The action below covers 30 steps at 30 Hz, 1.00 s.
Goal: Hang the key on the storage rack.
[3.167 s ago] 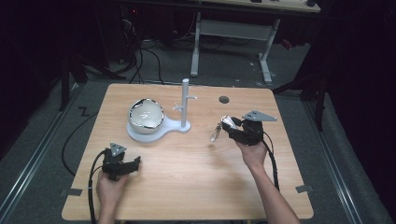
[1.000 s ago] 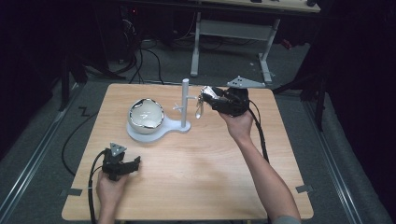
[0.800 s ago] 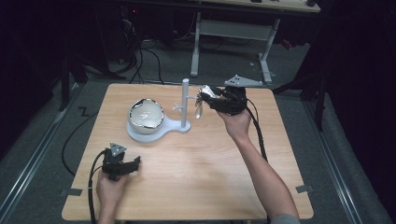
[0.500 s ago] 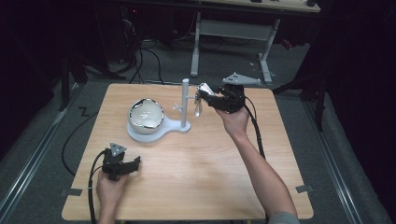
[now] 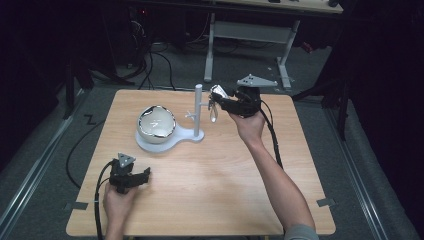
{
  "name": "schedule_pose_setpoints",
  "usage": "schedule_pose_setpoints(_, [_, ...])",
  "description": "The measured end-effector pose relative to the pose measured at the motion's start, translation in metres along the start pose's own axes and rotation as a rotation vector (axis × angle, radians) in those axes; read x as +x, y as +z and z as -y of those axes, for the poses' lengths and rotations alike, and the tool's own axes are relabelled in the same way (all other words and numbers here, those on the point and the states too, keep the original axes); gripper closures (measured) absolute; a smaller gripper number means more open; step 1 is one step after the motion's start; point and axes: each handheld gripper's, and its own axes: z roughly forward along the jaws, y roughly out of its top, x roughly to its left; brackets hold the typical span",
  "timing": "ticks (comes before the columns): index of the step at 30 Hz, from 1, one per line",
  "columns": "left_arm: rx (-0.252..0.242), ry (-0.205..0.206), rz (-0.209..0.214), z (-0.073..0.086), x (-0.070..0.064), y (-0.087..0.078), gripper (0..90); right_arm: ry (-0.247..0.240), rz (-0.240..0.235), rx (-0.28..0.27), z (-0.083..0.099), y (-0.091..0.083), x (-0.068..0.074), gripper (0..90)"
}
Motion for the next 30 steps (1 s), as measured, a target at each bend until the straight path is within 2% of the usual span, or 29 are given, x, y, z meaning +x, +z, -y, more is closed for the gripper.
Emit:
schedule_pose_setpoints(9, [-0.002,-0.003,0.0,0.0,0.0,0.0,22.2,-0.002,0.023,0.017,0.002,0.007,-0.003,51.0])
schedule_pose_setpoints(30, [-0.002,-0.004,-0.001,0.0,0.0,0.0,22.2,0.007,0.054,0.101,0.035,0.018,-0.013,50.8])
